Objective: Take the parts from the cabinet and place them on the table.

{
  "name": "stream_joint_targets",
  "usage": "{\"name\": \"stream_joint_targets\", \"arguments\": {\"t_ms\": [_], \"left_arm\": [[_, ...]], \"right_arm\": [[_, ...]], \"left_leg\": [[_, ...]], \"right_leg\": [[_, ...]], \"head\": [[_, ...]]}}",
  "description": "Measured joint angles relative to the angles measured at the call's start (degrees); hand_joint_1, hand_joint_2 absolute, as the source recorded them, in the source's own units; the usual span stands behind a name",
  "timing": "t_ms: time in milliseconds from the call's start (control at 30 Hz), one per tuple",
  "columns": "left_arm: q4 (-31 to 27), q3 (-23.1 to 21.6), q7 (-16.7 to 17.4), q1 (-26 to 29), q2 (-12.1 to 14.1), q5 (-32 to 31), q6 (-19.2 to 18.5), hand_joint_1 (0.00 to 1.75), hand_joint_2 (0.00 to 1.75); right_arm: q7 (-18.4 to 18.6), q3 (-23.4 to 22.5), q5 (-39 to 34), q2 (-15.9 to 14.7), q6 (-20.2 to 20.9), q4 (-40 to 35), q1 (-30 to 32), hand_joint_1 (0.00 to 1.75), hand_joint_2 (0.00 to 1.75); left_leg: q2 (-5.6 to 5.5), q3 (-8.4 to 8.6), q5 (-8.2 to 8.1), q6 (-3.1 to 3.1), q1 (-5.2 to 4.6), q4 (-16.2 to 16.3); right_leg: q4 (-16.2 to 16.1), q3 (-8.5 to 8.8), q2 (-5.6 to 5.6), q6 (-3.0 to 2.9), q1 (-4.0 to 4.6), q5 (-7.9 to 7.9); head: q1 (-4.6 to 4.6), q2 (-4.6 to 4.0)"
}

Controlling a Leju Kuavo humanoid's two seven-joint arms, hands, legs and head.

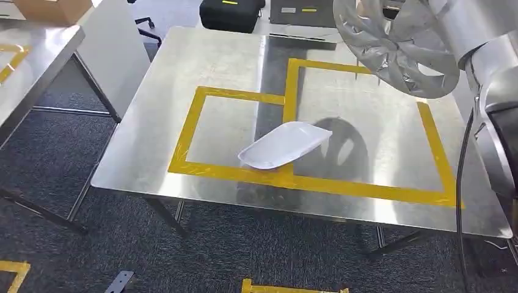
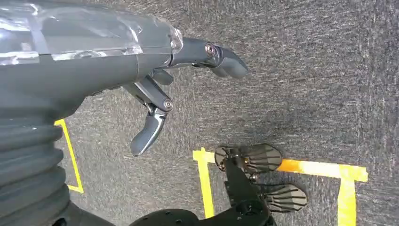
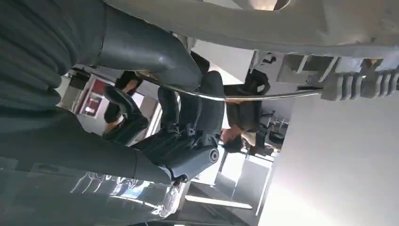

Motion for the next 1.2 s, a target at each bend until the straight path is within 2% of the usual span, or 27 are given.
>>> {"name": "stream_joint_targets", "arguments": {"t_ms": [567, 800, 1200], "left_arm": [[0.44, 1.35, 0.53, 0.00, -0.83, -1.03, 0.07, 0.00, 1.75], [0.92, 1.84, 0.35, -0.04, -1.31, -2.82, 0.13, 0.00, 1.75], [2.21, 2.91, -0.42, -0.49, -2.25, -5.90, -0.33, 0.00, 1.75]], "right_arm": [[0.81, 0.02, 0.28, -1.29, 0.07, -0.02, 1.23, 1.75, 1.75], [2.27, 0.02, 0.96, -3.19, 0.28, -0.02, 5.66, 1.75, 1.75], [2.19, 0.00, 2.47, -5.68, 0.70, -0.24, 12.57, 1.75, 1.75]], "left_leg": [[0.50, 0.08, 0.01, 0.03, 0.00, -0.01], [0.46, 0.08, 0.03, 0.07, -0.03, 0.00], [0.43, 0.13, 0.06, 0.14, -0.04, -0.01]], "right_leg": [[0.07, -0.01, 0.17, 0.08, -0.01, -0.05], [0.07, 0.00, 0.17, 0.08, -0.03, -0.04], [0.04, 0.07, 0.17, 0.17, -0.04, -0.01]], "head": [[-0.09, 0.00], [-0.04, 0.00], [-0.11, 0.00]]}}
